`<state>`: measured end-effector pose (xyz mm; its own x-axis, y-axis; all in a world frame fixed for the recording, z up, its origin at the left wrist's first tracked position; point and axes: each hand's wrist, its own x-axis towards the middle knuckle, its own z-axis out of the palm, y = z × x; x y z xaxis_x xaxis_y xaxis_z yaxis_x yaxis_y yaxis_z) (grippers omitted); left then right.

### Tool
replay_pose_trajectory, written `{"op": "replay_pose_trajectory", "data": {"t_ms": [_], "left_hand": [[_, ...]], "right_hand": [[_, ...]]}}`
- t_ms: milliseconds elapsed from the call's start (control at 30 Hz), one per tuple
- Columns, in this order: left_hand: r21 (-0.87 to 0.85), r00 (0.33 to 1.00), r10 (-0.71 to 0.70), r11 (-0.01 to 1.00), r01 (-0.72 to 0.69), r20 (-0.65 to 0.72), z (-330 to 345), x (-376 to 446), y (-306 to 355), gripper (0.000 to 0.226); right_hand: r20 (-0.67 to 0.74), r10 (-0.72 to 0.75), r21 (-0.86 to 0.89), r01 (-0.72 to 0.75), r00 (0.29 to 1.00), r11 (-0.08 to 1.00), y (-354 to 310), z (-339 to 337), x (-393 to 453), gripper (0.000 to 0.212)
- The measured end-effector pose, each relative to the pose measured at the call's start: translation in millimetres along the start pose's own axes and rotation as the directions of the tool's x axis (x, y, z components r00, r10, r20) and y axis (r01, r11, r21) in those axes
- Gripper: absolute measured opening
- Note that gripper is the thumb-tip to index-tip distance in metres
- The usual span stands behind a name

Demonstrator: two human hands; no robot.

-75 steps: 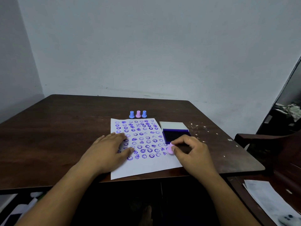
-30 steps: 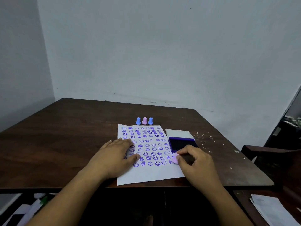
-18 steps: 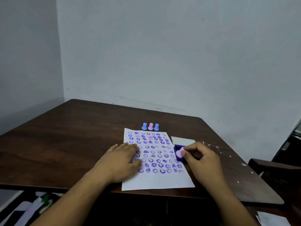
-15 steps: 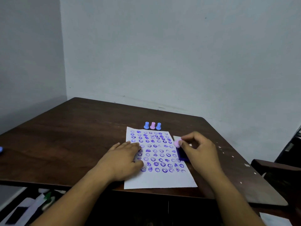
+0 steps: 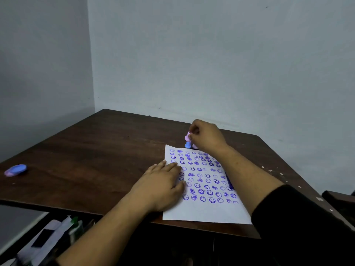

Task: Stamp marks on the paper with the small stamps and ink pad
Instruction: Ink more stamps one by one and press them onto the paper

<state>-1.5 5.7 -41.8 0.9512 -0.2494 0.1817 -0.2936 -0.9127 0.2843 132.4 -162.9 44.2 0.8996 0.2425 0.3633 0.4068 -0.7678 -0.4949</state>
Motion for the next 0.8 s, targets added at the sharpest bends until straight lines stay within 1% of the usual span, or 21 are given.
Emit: {"op": "replay_pose_trajectory", "data": {"t_ms": [67, 100, 167, 233, 333, 533, 733, 800], "left_hand": [[-0.017, 1.000, -0.008, 1.000, 0.008, -0.006, -0.8, -0.5, 0.1, 0.060], [-0.024, 1.000, -0.008, 1.000, 0.008, -0.011, -1.0, -1.1, 0.7, 0.057], [-0.023, 1.000, -0.005, 1.000, 0.004, -0.020, -1.5, -2.1, 1.5, 0.052], [-0.013, 1.000, -0.002, 1.000, 0.002, -0.022, -1.6, -2.9, 2.0, 0.050], [-0.004, 1.000, 0.001, 1.000, -0.001, -0.023, -1.7, -2.4, 2.7, 0.050], [0.013, 1.000, -0.003, 1.000, 0.003, -0.008, -1.3, -1.7, 3.2, 0.051], [0.038, 1.000, 0.005, 0.999, -0.005, 0.008, -2.9, -1.1, 2.7, 0.054], [0.041, 1.000, 0.006, 0.999, -0.006, 0.011, -3.3, -1.5, 2.3, 0.054]], "right_hand": [[0.030, -0.028, -0.058, 0.029, 0.999, 0.998, -4.2, 10.1, 12.5, 0.012], [0.042, -0.035, -0.090, 0.038, 0.999, 0.995, -5.3, 14.3, 17.4, 0.019], [0.064, -0.030, -0.153, 0.040, 0.998, 0.988, -6.3, 22.5, 25.6, 0.031], [0.084, -0.017, -0.207, 0.034, 0.996, 0.978, -5.9, 30.1, 31.1, 0.037], [0.082, -0.010, -0.276, 0.033, 0.997, 0.960, -3.7, 37.2, 34.6, 0.039], [0.096, 0.002, -0.346, 0.032, 0.995, 0.938, 0.4, 47.2, 36.1, 0.037], [0.073, 0.020, -0.366, 0.008, 0.997, 0.931, 5.0, 52.1, 37.7, 0.033], [0.075, 0.023, -0.361, 0.006, 0.997, 0.932, 6.7, 50.4, 37.8, 0.036]]}}
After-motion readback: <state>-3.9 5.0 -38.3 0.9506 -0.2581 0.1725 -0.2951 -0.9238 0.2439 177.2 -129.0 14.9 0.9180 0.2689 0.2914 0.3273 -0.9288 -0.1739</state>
